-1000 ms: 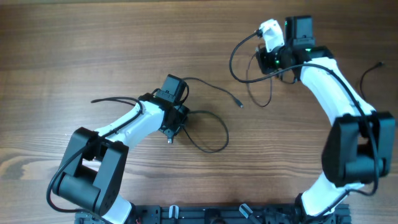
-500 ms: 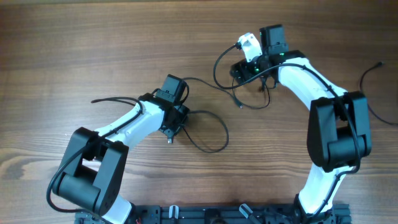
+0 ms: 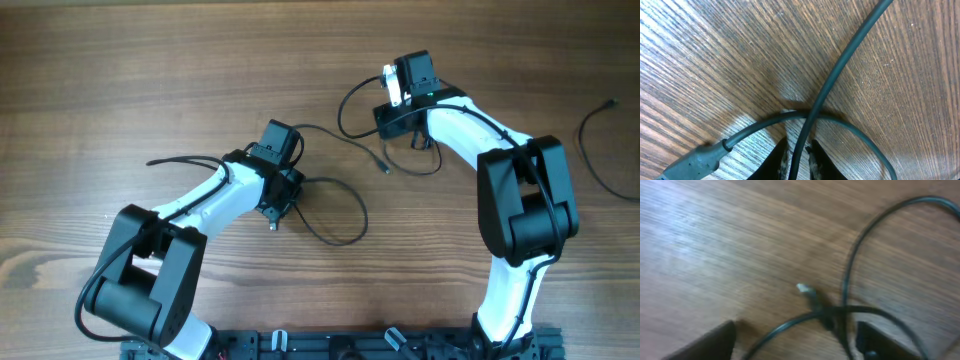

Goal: Untangle cables

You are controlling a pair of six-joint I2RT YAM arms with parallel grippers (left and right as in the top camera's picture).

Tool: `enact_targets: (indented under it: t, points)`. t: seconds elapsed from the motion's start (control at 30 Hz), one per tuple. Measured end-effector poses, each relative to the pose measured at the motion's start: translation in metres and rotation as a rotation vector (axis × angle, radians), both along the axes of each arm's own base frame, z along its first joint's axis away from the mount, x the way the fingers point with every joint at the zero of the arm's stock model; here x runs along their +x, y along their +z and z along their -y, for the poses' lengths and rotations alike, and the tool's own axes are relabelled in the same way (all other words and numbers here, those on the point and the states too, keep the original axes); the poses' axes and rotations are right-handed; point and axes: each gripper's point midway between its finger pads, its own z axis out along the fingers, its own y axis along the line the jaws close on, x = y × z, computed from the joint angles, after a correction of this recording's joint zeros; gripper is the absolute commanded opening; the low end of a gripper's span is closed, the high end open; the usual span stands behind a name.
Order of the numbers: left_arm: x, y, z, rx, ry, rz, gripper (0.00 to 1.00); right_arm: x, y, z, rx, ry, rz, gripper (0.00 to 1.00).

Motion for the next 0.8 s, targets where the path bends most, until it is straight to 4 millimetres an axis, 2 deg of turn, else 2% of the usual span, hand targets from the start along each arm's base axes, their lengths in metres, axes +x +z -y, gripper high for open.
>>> enact_targets:
  t: [0.03,0.23,0.3,0.4,0.47,0.57,0.63,0.73,0.8]
  points:
    - [0.0,0.0,0.0,0.0,0.0,0.0,0.16,-0.001,0.0,-0.001,0.006,0.006,-0.005,0.04]
    - [0.0,0.0,0.0,0.001,0.0,-0.002,0.15,0.005,0.0,-0.004,0.024,0.005,0.017,0.04]
    - [-0.001,0.0,0.0,0.002,0.0,-0.004,0.15,0.008,0.001,0.001,0.018,-0.007,0.023,0.04]
    - [-0.001,0.0,-0.001,0.002,0.0,-0.004,0.14,0.031,0.021,0.025,0.018,-0.064,0.074,0.04]
    - [-0.001,0.0,-0.001,0.003,0.0,-0.006,0.14,0.058,0.048,0.051,0.025,-0.117,0.146,0.04]
    - [-0.002,0.0,-0.001,0.004,0.0,-0.007,0.13,0.093,0.099,0.106,0.023,-0.207,0.281,0.04]
    - [-0.002,0.0,-0.001,0.004,0.0,-0.007,0.1,0.111,0.135,0.155,0.006,-0.275,0.399,0.04]
    - [-0.002,-0.001,-0.002,0.008,0.001,-0.01,0.07,0.119,0.158,0.226,-0.068,-0.331,0.502,0.04]
    - [-0.003,-0.001,-0.002,0.009,0.001,-0.011,0.04,0.121,0.171,0.265,-0.116,-0.36,0.57,0.04]
